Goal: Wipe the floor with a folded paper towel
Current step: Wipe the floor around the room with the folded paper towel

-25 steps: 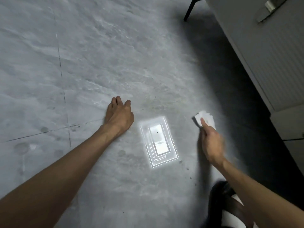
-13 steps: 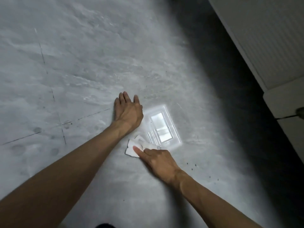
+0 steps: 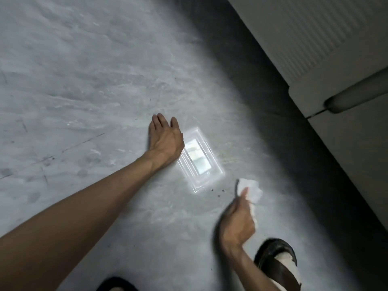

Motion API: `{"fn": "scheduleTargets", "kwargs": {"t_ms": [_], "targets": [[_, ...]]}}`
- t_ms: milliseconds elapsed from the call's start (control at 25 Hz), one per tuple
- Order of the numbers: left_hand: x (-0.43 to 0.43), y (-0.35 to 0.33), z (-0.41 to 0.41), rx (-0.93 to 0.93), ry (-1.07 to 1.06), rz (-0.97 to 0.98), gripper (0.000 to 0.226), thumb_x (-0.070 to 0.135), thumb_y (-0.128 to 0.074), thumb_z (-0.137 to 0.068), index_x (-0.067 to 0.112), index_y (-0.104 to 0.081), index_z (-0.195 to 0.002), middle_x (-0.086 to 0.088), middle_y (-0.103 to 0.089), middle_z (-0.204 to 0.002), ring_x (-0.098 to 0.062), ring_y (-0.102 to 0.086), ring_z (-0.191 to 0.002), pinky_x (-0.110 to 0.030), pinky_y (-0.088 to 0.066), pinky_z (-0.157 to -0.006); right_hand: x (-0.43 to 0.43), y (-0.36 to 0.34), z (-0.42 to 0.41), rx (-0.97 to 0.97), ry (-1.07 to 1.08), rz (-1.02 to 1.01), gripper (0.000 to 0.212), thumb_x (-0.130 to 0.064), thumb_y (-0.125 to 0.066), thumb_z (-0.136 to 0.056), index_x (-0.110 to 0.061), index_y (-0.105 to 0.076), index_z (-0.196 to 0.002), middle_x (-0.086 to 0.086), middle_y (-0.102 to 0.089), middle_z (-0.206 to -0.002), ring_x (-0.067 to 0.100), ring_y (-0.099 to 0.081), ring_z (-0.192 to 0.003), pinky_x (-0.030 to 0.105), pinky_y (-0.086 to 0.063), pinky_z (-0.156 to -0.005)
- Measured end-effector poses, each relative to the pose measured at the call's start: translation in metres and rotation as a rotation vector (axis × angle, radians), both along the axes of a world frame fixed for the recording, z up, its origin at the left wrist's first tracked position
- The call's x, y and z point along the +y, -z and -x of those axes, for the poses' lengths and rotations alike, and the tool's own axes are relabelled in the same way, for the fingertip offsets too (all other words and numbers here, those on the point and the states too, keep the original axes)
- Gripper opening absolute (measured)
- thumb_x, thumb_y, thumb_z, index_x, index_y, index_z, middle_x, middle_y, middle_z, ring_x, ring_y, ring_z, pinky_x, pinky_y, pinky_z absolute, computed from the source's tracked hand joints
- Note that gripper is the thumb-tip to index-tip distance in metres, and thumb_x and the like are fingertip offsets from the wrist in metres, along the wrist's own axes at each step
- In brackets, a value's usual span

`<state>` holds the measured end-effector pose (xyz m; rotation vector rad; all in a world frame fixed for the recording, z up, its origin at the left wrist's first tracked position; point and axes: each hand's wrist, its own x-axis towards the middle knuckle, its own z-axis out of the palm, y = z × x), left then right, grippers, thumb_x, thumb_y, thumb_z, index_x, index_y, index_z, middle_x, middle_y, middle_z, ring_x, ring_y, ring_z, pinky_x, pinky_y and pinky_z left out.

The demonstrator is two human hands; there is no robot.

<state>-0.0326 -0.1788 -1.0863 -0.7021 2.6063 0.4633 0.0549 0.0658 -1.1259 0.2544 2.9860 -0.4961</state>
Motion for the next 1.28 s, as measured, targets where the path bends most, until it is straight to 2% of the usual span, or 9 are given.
{"fn": "scheduleTargets", "kwargs": {"t_ms": [160,280,520,600,760,880,960,1160,1280], "targets": [[-0.015,-0.007,0.004,0.127,0.046,-0.027,0.032,0.018,-0.033,-0.096,0.005,-0.048,-0.121,-0.022,-0.049,-0.128,-0.038,-0.045,-0.119,-0.042,-0.035,-0.1,-0.124,-0.009,-0.009,0.057,-0.623,-0.016,0.054,-0.001,-0.061,-0.082,-0.015,-0.056,-0.134,0.002,-0.069,-0.085,0.023,-0.064,-0.065,0.032,-0.05,-0.053],[-0.047,-0.007,-0.014,0.179,-0.027,-0.076,0.03,0.019,-0.035,-0.095,0.007,-0.052,-0.116,-0.016,-0.054,-0.122,-0.036,-0.051,-0.111,-0.041,-0.042,-0.095,-0.118,-0.009,0.024,0.118,-1.143,-0.026,0.063,-0.002,-0.065,-0.072,-0.013,-0.056,-0.134,0.003,-0.064,-0.076,0.024,-0.061,-0.055,0.03,-0.041,-0.044],[-0.1,0.009,-0.073,0.205,-0.153,-0.055,0.041,0.021,-0.038,-0.097,0.008,-0.046,-0.135,-0.015,-0.045,-0.142,-0.034,-0.041,-0.131,-0.041,-0.035,-0.111,-0.093,-0.007,0.091,0.082,-0.39,-0.242,0.046,-0.008,-0.044,-0.096,-0.02,-0.043,-0.141,0.007,-0.068,-0.087,0.032,-0.065,-0.068,0.03,-0.034,-0.052],[-0.113,0.006,-0.084,0.254,-0.233,-0.065,0.044,0.02,-0.039,-0.096,0.009,-0.044,-0.139,-0.014,-0.045,-0.144,-0.033,-0.042,-0.132,-0.04,-0.034,-0.112,-0.139,-0.002,0.064,0.093,-0.427,-0.158,0.05,-0.003,-0.049,-0.093,-0.017,-0.045,-0.141,0.006,-0.069,-0.084,0.028,-0.066,-0.068,0.03,-0.035,-0.052],[-0.157,0.001,-0.126,0.29,-0.491,-0.102,0.045,0.02,-0.042,-0.095,0.011,-0.045,-0.14,-0.011,-0.047,-0.144,-0.031,-0.045,-0.131,-0.037,-0.035,-0.111,-0.208,0.009,-0.049,0.193,-1.541,-0.077,0.052,-0.007,-0.047,-0.079,-0.013,-0.059,-0.13,0.001,-0.065,-0.074,0.02,-0.06,-0.053,0.027,-0.039,-0.045],[-0.189,0.002,-0.161,0.295,-0.704,-0.091,0.044,0.019,-0.044,-0.095,0.012,-0.048,-0.138,-0.011,-0.052,-0.142,-0.031,-0.048,-0.129,-0.034,-0.037,-0.107,-0.226,0.009,-0.017,0.18,-2.222,0.005,0.052,-0.008,-0.047,-0.085,-0.014,-0.054,-0.136,0.002,-0.064,-0.086,0.023,-0.061,-0.064,0.031,-0.043,-0.052],[-0.199,-0.003,-0.171,0.36,-0.796,-0.092,0.043,0.016,-0.044,-0.094,0.013,-0.05,-0.137,-0.01,-0.055,-0.139,-0.03,-0.051,-0.127,-0.032,-0.039,-0.106,-0.24,0.001,0.048,0.235,-2.08,-0.158,0.053,-0.013,-0.056,-0.09,-0.023,-0.047,-0.142,0.002,-0.065,-0.094,0.024,-0.064,-0.076,0.033,-0.047,-0.058],[-0.22,-0.004,-0.202,0.434,-0.881,-0.08,0.043,0.013,-0.045,-0.094,0.012,-0.05,-0.137,-0.008,-0.054,-0.14,-0.026,-0.051,-0.127,-0.032,-0.039,-0.107,-0.304,-0.012,0.102,0.17,-0.74,-0.148,0.042,-0.008,-0.034,-0.099,-0.021,-0.044,-0.137,0.014,-0.069,-0.103,0.037,-0.066,-0.087,0.037,-0.042,-0.065],[-0.231,-0.008,-0.222,0.455,-0.979,-0.032,0.043,0.013,-0.046,-0.094,0.012,-0.05,-0.137,-0.008,-0.054,-0.14,-0.026,-0.051,-0.128,-0.031,-0.038,-0.106,-0.353,0.001,0.013,0.193,-1.059,-0.029,0.046,-0.005,-0.036,-0.097,-0.018,-0.046,-0.141,0.012,-0.069,-0.092,0.032,-0.066,-0.077,0.035,-0.038,-0.059]]}}
